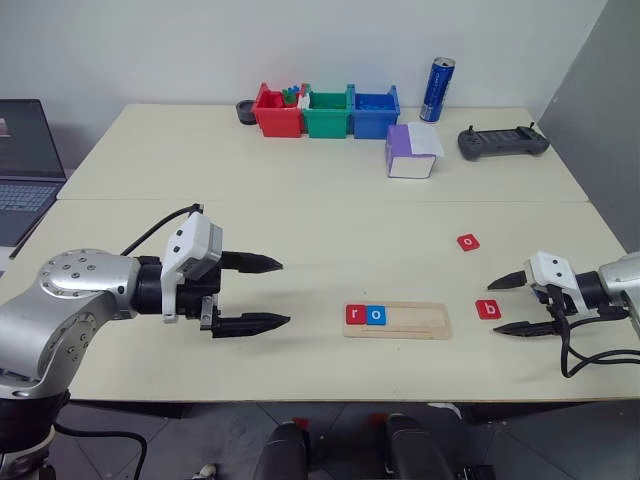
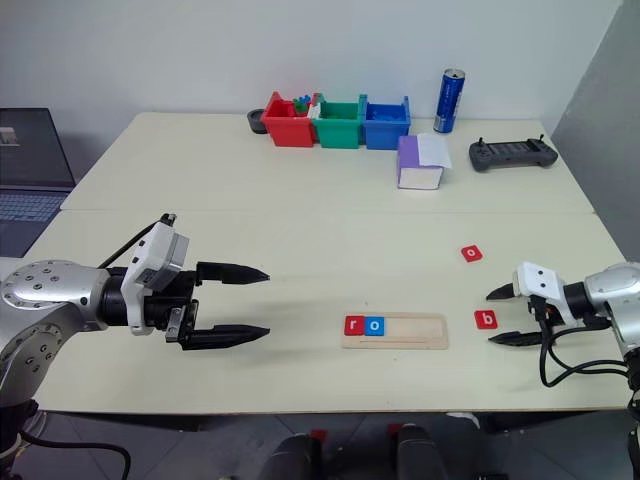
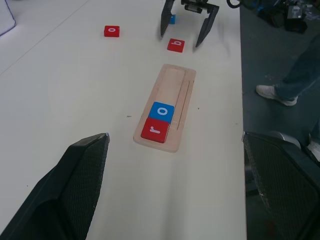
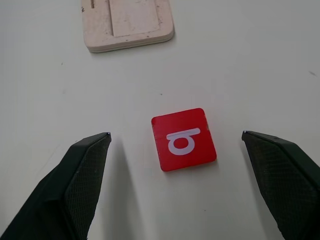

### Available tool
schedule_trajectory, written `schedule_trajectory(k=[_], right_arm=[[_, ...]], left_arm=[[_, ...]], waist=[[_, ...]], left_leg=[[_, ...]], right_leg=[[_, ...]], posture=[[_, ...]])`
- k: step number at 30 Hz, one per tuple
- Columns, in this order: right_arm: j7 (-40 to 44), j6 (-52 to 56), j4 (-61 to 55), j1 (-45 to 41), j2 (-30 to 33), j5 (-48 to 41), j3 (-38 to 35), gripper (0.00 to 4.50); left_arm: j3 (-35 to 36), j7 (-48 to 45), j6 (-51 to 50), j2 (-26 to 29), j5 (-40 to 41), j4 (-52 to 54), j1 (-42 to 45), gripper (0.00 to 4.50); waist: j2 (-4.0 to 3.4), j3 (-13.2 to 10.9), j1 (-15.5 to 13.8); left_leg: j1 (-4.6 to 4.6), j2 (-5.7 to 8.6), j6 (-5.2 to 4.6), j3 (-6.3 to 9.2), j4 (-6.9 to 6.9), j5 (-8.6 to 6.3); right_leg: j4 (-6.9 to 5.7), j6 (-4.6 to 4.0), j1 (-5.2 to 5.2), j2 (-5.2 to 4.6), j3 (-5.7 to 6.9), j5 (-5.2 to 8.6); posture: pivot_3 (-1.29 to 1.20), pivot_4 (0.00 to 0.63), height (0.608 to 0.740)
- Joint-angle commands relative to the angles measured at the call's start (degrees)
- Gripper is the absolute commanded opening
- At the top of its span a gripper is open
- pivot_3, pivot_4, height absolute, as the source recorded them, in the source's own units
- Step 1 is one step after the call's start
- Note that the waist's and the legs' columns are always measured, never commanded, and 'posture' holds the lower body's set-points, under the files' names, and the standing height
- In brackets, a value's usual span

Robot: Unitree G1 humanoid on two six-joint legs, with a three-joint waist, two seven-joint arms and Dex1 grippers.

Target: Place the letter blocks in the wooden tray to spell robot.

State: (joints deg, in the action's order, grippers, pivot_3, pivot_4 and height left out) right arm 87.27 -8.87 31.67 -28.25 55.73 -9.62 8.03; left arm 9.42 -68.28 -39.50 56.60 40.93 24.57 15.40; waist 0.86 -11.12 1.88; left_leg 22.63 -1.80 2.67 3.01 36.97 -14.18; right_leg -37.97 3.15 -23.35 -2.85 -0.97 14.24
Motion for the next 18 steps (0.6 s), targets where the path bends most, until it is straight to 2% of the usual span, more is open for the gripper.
schedule_trajectory(k=[1, 14, 18], right_arm=[[2.22, -2.16, -0.19, 0.25, 0.17, -0.27, -1.09, 4.47], [-0.67, -6.76, 5.97, -0.98, -3.70, 4.28, 0.80, 4.47], [-0.32, -7.25, 7.57, -1.44, -4.52, 4.60, 0.77, 3.24]], left_arm=[[1.78, -0.30, 0.31, 1.14, 1.01, 0.82, 0.57, 4.50], [2.33, 0.35, -0.40, 2.04, 1.20, 1.59, 0.13, 4.50], [2.63, 0.48, -0.52, 2.62, 1.50, 1.74, -0.13, 4.50]], waist=[[0.00, 0.00, 0.00], [0.05, 0.03, 0.35], [0.15, 0.09, 0.82]], left_leg=[[0.00, 0.00, 0.00, 0.00, 0.00, 0.00], [-0.17, 0.00, 0.00, 0.00, 0.00, 0.00], [-0.31, -0.01, 0.00, 0.00, 0.00, 0.00]], right_leg=[[0.00, 0.00, 0.00, 0.00, 0.00, 0.00], [-0.01, -0.05, 0.13, 0.01, -0.02, -0.03], [-0.04, 0.04, 0.22, 0.03, -0.04, 0.01]], posture=[[0.00, 0.150, 0.740], [0.00, 0.150, 0.740], [0.00, 0.150, 0.740]])
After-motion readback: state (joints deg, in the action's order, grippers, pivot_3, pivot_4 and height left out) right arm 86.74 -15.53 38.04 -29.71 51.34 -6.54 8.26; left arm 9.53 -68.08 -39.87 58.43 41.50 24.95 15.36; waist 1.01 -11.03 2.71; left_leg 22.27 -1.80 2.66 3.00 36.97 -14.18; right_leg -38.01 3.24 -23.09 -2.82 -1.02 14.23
